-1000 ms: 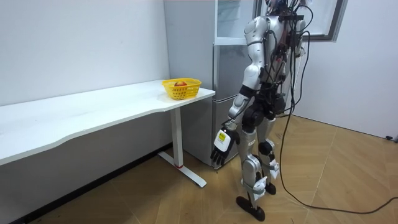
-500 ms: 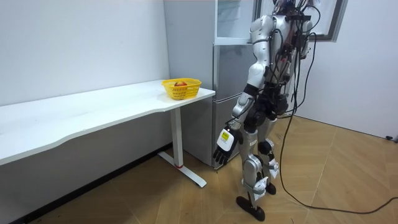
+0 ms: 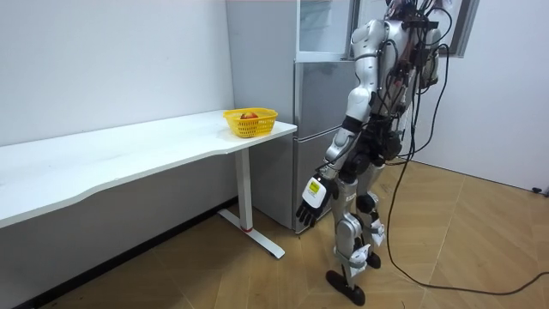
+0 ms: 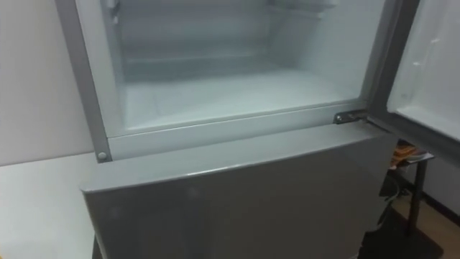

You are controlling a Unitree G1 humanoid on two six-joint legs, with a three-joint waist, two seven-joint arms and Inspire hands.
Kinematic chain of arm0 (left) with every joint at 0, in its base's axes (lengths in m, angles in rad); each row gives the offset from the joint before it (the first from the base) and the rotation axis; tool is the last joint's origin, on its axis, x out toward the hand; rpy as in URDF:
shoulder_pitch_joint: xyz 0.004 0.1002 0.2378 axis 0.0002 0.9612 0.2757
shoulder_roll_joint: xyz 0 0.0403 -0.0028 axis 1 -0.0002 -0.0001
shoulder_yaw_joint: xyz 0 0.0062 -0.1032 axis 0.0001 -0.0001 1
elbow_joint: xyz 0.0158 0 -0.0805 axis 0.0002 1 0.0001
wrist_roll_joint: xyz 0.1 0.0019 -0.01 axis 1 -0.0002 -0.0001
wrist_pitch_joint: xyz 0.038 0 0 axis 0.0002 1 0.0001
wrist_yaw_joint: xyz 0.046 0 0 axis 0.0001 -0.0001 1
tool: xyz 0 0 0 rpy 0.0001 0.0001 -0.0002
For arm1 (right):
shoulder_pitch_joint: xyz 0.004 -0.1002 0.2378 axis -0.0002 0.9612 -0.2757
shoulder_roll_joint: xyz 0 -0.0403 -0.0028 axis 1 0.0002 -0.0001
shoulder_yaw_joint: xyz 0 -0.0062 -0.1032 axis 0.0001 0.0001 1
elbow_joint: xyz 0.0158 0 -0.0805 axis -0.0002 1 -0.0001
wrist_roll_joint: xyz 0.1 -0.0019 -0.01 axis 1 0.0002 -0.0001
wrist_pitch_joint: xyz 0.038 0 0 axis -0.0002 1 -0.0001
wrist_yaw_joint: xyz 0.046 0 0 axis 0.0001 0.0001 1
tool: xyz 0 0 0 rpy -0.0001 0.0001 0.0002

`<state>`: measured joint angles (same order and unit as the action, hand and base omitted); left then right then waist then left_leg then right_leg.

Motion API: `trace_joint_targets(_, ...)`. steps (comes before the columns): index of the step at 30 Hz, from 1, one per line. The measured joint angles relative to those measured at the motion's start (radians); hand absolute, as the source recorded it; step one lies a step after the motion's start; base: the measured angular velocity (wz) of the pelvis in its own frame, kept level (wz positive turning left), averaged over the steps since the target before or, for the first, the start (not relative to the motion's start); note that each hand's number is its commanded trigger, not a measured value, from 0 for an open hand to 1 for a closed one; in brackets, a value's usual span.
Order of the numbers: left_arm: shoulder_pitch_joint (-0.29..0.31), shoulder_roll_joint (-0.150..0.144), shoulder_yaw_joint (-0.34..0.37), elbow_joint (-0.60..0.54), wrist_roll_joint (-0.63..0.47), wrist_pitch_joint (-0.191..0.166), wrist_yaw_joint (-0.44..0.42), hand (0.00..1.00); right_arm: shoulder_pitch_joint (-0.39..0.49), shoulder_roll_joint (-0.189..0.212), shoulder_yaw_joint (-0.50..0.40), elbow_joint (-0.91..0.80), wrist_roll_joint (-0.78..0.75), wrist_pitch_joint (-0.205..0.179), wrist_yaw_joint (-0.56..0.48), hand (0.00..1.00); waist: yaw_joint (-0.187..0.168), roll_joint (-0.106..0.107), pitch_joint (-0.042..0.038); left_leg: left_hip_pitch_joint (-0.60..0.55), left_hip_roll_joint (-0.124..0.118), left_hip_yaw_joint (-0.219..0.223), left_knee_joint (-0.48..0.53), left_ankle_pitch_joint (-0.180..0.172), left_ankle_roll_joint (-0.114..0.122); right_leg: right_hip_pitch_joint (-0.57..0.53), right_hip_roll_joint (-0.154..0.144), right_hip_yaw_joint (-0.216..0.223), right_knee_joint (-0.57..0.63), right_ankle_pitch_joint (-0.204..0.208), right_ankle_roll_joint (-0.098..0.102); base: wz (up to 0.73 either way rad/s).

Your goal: Retrieve from the upper fridge

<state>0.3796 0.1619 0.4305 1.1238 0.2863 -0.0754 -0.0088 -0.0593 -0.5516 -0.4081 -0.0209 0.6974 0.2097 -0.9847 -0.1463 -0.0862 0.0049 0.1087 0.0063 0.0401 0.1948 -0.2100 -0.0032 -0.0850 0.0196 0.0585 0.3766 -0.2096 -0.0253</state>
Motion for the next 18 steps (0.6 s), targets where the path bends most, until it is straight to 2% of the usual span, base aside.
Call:
trace_joint_targets(7, 0.006, -0.016, 0.002, 0.001, -0.01, -0.038, 0.05, 0.0, 0.0, 0.0, 0.043, -0.026, -0.007, 0.011, -0.03, 0.0, -0.006, -0.001, 0.0006, -0.003, 0.0, -0.03, 0.004, -0.004, -0.005, -0.003, 0.003, -0.007, 0.003, 0.001, -0.002, 0.01)
trace_joint_targets(11, -0.009, -0.014, -0.001, 0.001, -0.009, -0.04, 0.064, 0.0, 0.007, 0.0, 0.093, -0.026, -0.085, 0.011, -0.039, 0.0, -0.006, -0.005, 0.0027, -0.021, -0.004, -0.066, 0.011, -0.003, -0.006, -0.006, 0.004, -0.015, 0.004, 0.004, -0.008, 0.04)
trace_joint_targets(14, -0.023, -0.007, -0.002, 0.0, -0.01, -0.05, 0.071, 0.0, 0.007, 0.0, 0.145, -0.038, -0.105, 0.013, -0.038, 0.0, -0.001, -0.017, 0.0101, -0.029, -0.001, -0.079, 0.015, 0.0, -0.01, -0.009, 0.008, -0.021, 0.001, 0.007, -0.015, 0.07)
trace_joint_targets(16, -0.03, -0.004, -0.002, 0.0, -0.01, -0.055, 0.09, 0.0, 0.007, 0.0, 0.176, -0.058, -0.106, 0.05, -0.038, 0.0, -0.012, -0.032, 0.0186, -0.037, 0.004, -0.103, 0.018, 0.002, -0.016, -0.005, 0.011, -0.038, -0.017, 0.012, -0.019, 0.22)
trace_joint_targets(17, -0.031, -0.004, -0.004, 0.0, -0.009, -0.055, 0.091, 0.0, 0.007, 0.0, 0.188, -0.064, -0.107, 0.055, -0.037, 0.0, -0.011, -0.033, 0.0189, -0.038, 0.007, -0.104, 0.017, 0.003, -0.017, -0.004, 0.015, -0.038, -0.023, 0.016, -0.021, 0.12)
trace_joint_targets(18, -0.032, -0.004, -0.005, 0.001, -0.009, -0.055, 0.092, 0.0, 0.007, 0.0, 0.208, -0.078, -0.112, 0.055, -0.037, 0.0, -0.011, -0.033, 0.0189, -0.044, 0.011, -0.105, 0.018, 0.004, -0.019, -0.003, 0.018, -0.043, -0.036, 0.027, -0.031, 0.0)
